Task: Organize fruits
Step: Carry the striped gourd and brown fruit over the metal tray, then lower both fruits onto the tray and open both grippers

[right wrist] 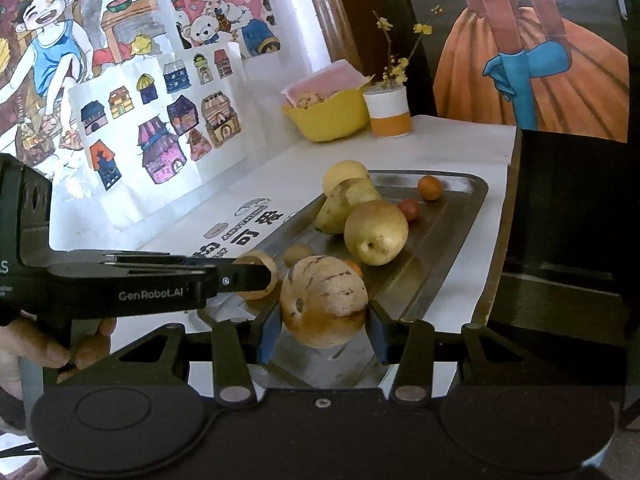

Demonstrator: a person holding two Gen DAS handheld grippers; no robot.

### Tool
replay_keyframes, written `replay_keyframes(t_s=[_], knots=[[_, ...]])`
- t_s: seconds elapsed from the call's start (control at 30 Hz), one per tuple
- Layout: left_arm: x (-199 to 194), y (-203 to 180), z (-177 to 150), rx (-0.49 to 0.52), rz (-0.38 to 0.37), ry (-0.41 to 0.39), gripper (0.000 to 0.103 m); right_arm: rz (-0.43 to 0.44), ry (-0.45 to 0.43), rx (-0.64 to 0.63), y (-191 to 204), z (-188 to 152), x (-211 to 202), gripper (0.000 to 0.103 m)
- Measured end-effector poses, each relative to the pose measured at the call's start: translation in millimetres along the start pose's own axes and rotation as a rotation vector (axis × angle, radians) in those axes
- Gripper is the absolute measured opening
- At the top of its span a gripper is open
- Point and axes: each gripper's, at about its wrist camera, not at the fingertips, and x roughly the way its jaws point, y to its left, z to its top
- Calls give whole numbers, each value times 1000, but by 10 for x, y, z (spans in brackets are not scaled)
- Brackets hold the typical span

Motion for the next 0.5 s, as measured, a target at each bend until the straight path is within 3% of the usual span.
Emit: replay_keyframes(t_s=[0.5], knots=[[128, 24, -50, -8, 2, 29, 28, -49, -32, 6, -29, -19, 81, 47]])
